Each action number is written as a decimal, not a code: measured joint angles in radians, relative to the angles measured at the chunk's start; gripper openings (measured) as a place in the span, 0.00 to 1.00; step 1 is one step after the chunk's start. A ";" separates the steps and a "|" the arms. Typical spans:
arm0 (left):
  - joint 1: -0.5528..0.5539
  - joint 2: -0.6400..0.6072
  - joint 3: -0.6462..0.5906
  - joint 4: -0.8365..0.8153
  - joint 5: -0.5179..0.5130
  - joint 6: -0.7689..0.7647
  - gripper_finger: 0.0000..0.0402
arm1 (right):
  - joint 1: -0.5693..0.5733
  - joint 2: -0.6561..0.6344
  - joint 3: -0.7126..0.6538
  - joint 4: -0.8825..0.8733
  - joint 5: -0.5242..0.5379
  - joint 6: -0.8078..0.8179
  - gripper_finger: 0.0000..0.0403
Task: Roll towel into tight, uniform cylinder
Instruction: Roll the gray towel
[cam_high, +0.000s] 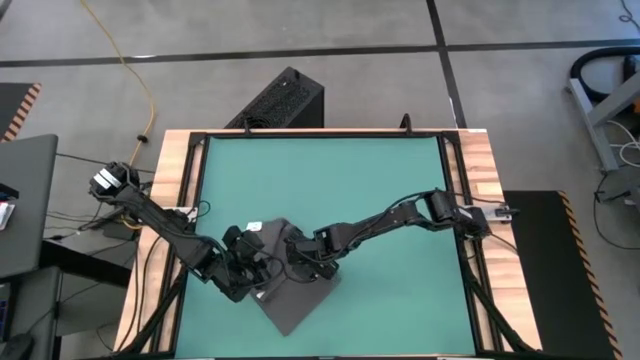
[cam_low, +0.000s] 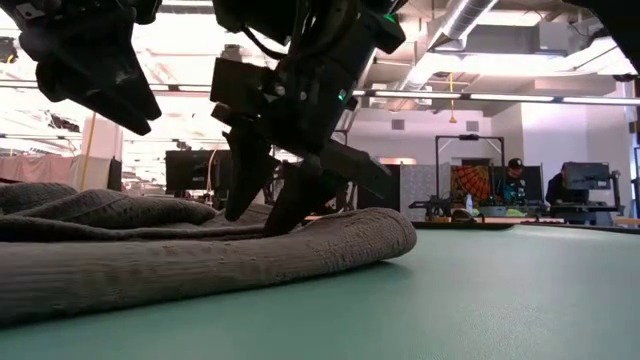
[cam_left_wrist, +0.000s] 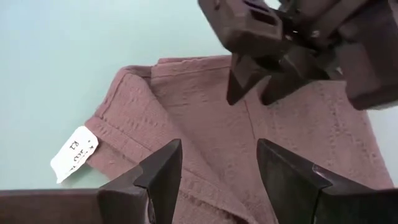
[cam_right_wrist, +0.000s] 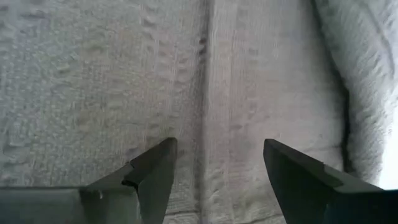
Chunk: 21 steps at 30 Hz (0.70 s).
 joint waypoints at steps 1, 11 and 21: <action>0.000 0.000 0.000 0.000 0.000 0.001 0.49 | -0.005 0.000 0.000 0.000 0.000 -0.007 0.67; 0.000 0.000 0.000 -0.001 0.008 0.043 0.49 | -0.036 0.000 0.000 0.015 0.001 -0.067 0.67; 0.000 0.000 0.000 -0.002 0.009 0.067 0.49 | -0.060 0.001 0.000 0.063 0.021 -0.069 0.55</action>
